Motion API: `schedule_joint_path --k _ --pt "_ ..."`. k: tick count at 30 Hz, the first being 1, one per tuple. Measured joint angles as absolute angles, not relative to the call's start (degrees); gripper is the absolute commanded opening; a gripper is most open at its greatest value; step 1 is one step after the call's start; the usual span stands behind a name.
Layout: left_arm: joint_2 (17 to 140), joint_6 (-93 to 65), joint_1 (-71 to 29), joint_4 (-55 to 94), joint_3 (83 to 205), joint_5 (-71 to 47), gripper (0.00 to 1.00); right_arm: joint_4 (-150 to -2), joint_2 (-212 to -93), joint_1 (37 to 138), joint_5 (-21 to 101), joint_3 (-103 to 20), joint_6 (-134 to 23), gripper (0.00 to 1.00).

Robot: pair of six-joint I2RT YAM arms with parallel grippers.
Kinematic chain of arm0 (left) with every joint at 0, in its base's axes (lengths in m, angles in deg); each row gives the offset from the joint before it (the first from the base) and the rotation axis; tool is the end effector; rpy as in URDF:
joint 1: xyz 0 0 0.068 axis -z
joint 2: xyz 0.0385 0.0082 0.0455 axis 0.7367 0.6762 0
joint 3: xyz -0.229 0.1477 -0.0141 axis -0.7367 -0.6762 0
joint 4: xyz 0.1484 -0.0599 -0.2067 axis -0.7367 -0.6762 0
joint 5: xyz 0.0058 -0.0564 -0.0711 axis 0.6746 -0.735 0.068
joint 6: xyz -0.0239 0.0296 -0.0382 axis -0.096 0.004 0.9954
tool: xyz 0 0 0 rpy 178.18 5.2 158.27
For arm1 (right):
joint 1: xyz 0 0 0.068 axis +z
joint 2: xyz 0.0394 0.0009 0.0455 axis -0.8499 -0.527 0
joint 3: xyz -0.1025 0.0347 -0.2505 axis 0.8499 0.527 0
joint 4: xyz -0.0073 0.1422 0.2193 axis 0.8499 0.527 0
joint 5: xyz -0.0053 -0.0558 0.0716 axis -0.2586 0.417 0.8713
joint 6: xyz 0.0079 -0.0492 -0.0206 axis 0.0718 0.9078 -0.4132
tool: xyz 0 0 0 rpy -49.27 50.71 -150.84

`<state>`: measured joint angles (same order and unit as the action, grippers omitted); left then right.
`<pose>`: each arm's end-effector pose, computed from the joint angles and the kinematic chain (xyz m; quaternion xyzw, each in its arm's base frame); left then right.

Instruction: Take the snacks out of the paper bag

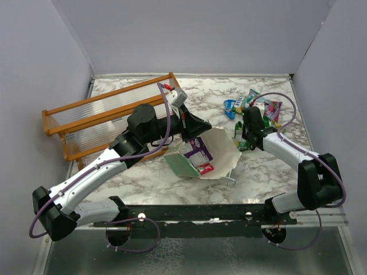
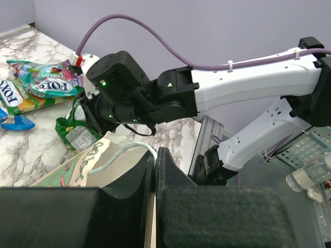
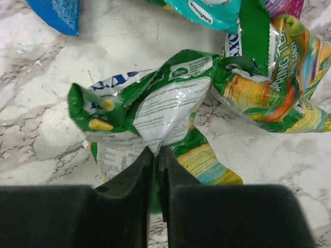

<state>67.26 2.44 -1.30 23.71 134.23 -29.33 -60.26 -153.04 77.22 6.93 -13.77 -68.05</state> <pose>0.1675 -0.1964 0.4118 0.2635 0.6281 -0.5517 0.4813 0.2765 0.0789 0.2090 0.0794 0.9148 -0.0866 0.3864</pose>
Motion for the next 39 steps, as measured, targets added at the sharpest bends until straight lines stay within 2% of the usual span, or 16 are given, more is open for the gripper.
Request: schedule_joint_path --k 2,4,8,12,13,16,21,24,31,39 --pt "67.26 2.55 -1.3 23.82 134.23 -29.64 0.0 -60.65 -154.04 77.07 6.64 -13.27 -68.64 0.25" --pt "67.26 2.64 -1.3 23.84 134.23 -29.88 0.0 -60.98 -154.31 76.85 6.54 -12.76 -69.06 0.41" --pt "67.26 2.66 -1.3 23.86 134.23 -30.12 0.0 -61.28 -153.65 76.83 6.91 -12.63 -69.16 0.54" --pt "67.26 2.64 -1.3 23.84 134.23 -30.51 0.0 -59.84 -148.56 76.83 9.66 -13.11 -68.42 0.64" --pt "67.26 2.6 -1.3 23.86 134.23 -30.66 0.0 -59.53 -146.7 76.83 10.89 -13.44 -67.92 0.69" --pt "67.24 2.23 -1.3 23.99 134.23 -31.82 0.0 -59.43 -137.83 76.83 18.67 -14.62 -65.56 0.73" --pt "67.21 0.59 -1.3 24.56 134.23 -34.21 0.0 -59.71 -123.03 76.61 37.35 -16.92 -60.38 0.74" --pt "67.1 -1.29 -1.32 23.77 134.58 -34.42 0.0 -59.75 -118.98 76.61 47.6 -18.05 -57.8 0.75" --pt "65.77 -8.09 -1.3 14.81 140.81 -28.81 0.0 -58.79 -116.21 76.96 64.3 -17.03 -54.37 0.75" --pt "62.34 -14.58 -1.3 4.63 144.28 -19.67 0.0 -58.75 -116.84 77.01 74.2 -15.91 -54.04 0.74"
